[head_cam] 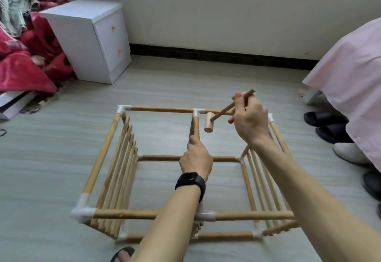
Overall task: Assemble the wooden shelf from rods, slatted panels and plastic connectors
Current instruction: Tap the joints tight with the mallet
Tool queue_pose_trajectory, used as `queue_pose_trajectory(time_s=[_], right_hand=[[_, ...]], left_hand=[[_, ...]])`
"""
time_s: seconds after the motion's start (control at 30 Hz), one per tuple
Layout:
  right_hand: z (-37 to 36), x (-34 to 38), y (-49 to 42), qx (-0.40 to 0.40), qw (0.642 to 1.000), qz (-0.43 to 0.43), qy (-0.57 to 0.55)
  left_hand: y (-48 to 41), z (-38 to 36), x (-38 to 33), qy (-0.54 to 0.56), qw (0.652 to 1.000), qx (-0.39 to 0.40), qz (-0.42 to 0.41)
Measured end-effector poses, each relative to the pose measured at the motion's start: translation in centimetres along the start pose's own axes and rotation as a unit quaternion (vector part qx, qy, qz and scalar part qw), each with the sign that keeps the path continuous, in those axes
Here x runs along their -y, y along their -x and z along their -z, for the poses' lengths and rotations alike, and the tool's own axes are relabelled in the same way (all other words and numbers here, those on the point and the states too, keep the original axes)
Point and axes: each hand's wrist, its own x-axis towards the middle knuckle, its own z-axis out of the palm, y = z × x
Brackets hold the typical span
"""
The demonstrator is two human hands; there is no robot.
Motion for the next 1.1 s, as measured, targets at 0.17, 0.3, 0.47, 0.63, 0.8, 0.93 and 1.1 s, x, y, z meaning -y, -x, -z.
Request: queue_pose_trajectory(time_s=[0.17,0.3,0.47,0.63,0.8,0.93,1.1], right_hand=[[-3.6,1.3,-5.0,0.006,0.991,0.130,-0.010],[-7.2,1.3,-6.0,-0.064,0.992,0.104,-0.016],[-7.5,2.0,-7.8,-0.139,0.983,0.111,-0.054],[-7.2,1.9,-6.1,0.015,0.994,0.047,0.094],[-4.7,3.9,-4.1,-0.003,0.997,-0.024,-0.078],[-4.0,5.3,-1.1,0.168,0.925,-0.176,-0.293],[-6.5,6.9,1.8,0.266,0.914,-0.172,-0.253]], left_hand=[[-0.8,-0.6,0.5,0.017,1.000,-0.017,-0.013],[-1.3,-1.2,0.6,0.027,0.999,-0.025,-0.008],[-1.4,-1.7,0.7,0.039,0.999,-0.028,-0.024],[-1.5,-1.4,0.5,0.021,1.000,-0.004,-0.019],[-2.3,2.8,1.8,-0.064,0.978,0.185,-0.077],[-3.7,10.5,6.3,-0.351,0.903,0.126,-0.213],[-1.9,16.1,15.2,-0.291,0.952,0.007,-0.099]])
